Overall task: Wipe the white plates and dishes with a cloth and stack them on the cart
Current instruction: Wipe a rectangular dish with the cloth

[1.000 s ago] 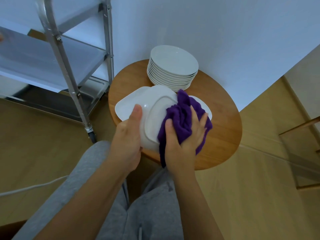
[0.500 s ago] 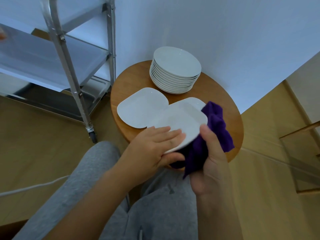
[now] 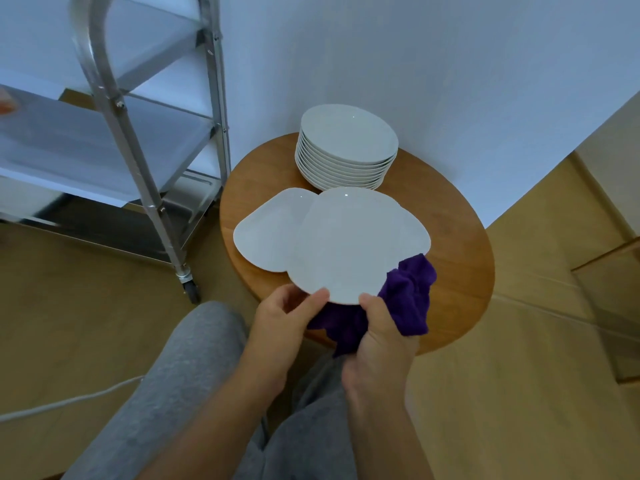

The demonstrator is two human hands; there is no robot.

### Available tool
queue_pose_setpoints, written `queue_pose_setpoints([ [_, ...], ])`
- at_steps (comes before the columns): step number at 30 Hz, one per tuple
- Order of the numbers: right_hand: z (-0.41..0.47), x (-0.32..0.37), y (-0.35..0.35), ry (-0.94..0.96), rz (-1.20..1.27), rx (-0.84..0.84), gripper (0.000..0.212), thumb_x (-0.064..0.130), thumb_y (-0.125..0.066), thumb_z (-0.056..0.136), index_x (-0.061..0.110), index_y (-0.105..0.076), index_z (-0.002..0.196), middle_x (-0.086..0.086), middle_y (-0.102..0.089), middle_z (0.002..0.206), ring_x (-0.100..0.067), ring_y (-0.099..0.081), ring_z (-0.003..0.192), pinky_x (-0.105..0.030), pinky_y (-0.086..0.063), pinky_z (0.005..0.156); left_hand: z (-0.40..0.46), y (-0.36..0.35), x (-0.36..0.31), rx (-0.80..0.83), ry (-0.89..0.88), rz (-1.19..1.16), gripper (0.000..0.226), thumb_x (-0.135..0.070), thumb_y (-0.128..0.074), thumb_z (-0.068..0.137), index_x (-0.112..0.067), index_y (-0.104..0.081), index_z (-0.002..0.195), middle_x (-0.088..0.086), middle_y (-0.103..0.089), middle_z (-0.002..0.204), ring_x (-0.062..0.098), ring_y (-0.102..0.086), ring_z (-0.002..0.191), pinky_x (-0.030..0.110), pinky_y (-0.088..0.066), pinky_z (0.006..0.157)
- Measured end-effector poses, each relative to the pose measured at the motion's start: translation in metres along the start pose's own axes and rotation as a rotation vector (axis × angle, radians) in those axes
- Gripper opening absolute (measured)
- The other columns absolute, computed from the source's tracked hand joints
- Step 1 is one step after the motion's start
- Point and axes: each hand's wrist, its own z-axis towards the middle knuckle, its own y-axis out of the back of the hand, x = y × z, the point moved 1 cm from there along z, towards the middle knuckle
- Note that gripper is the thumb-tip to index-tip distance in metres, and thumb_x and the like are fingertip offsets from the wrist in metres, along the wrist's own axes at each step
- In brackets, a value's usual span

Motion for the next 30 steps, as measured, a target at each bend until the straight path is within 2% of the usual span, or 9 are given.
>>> queue_pose_setpoints([
  [1, 0.003, -0.004, 0.001, 0.027, -0.022, -0.012, 0.047, 0.006, -0.058, 0.087, 0.002, -0.045, 0.133, -0.028, -0.052, 0.129, -0.045, -0.053, 0.115, -0.06, -0.043, 0.096, 0.001, -0.001, 0.001, -0.024, 0.041, -0.082, 0.015, -0.028, -0.064, 0.083, -0.032, -0.06, 0.098, -0.015, -0.071, 0.088, 0.006, -0.067, 0.08, 0.019, -0.053, 0.063],
  [3, 0.008, -0.013, -0.001, 0.102, -0.117, -0.057, 0.049, 0.003, -0.065, 0.082, 0.007, -0.049, 0.129, -0.022, -0.059, 0.121, -0.04, -0.06, 0.107, -0.058, -0.05, 0.088, 0.005, 0.002, 0.0, -0.085, 0.064, -0.124, 0.016, -0.017, -0.057, 0.09, -0.033, -0.058, 0.089, -0.018, -0.069, 0.081, 0.005, -0.065, 0.079, 0.022, -0.054, 0.063],
  [6, 0.011, -0.02, -0.006, 0.212, -0.225, -0.078, 0.063, 0.01, -0.08, 0.068, 0.016, -0.052, 0.125, -0.012, -0.064, 0.112, -0.032, -0.064, 0.099, -0.05, -0.056, 0.08, 0.015, 0.013, -0.003, -0.16, 0.106, -0.125, 0.018, -0.014, -0.051, 0.094, -0.03, -0.059, 0.092, -0.006, -0.067, 0.099, 0.012, -0.061, 0.094, 0.031, -0.054, 0.076],
  [9, 0.018, -0.017, -0.01, 0.242, -0.208, -0.056, 0.081, 0.021, -0.086, 0.056, 0.023, -0.049, 0.128, -0.005, -0.062, 0.116, -0.026, -0.062, 0.103, -0.047, -0.055, 0.086, 0.028, 0.032, -0.01, -0.23, 0.101, -0.142, 0.017, -0.008, -0.052, 0.092, -0.02, -0.062, 0.089, 0.001, -0.069, 0.096, 0.019, -0.064, 0.092, 0.03, -0.052, 0.074],
  [12, 0.029, -0.011, -0.007, 0.28, -0.201, -0.061, 0.086, 0.031, -0.078, 0.051, 0.023, -0.046, 0.131, -0.003, -0.061, 0.117, -0.024, -0.061, 0.104, -0.047, -0.052, 0.089, 0.042, 0.047, -0.014, -0.255, 0.117, -0.154, 0.016, -0.005, -0.053, 0.091, -0.017, -0.062, 0.086, 0.001, -0.07, 0.087, 0.018, -0.066, 0.085, 0.032, -0.052, 0.077],
  [15, 0.041, -0.006, -0.003, 0.315, -0.228, -0.102, 0.088, 0.031, -0.075, 0.054, 0.024, -0.041, 0.135, 0.0, -0.06, 0.117, -0.02, -0.06, 0.101, -0.04, -0.054, 0.083, 0.063, 0.059, -0.014, -0.297, 0.084, -0.097, 0.014, -0.004, -0.054, 0.091, -0.012, -0.063, 0.098, -0.002, -0.069, 0.09, 0.015, -0.066, 0.086, 0.029, -0.052, 0.074],
  [20, 0.052, -0.004, -0.002, 0.328, -0.211, -0.125, 0.075, 0.032, -0.075, 0.054, 0.035, -0.045, 0.122, 0.01, -0.063, 0.105, -0.015, -0.063, 0.092, -0.021, -0.055, 0.061, 0.103, 0.07, -0.013, -0.345, 0.074, -0.017, 0.032, -0.006, -0.055, 0.091, -0.004, -0.056, 0.123, 0.007, -0.064, 0.113, 0.022, -0.063, 0.099, 0.029, -0.051, 0.076],
  [26, 0.059, -0.002, 0.001, 0.323, -0.195, -0.11, 0.077, 0.034, -0.076, 0.052, 0.03, -0.049, 0.124, 0.005, -0.065, 0.104, -0.019, -0.065, 0.094, -0.038, -0.056, 0.076, 0.131, 0.075, -0.004, -0.325, 0.063, 0.19, 0.018, -0.007, -0.054, 0.092, -0.009, -0.061, 0.109, -0.007, -0.06, 0.086, 0.01, -0.059, 0.081, 0.021, -0.047, 0.062],
  [30, 0.062, 0.0, 0.004, 0.321, -0.188, -0.088, 0.077, 0.033, -0.077, 0.053, 0.025, -0.051, 0.125, 0.0, -0.066, 0.106, -0.023, -0.066, 0.095, -0.043, -0.056, 0.079, 0.137, 0.069, 0.002, -0.337, -0.045, 0.566, 0.009, -0.015, -0.053, 0.093, -0.011, -0.059, 0.089, -0.002, -0.059, 0.074, 0.015, -0.058, 0.072, 0.023, -0.046, 0.057],
])
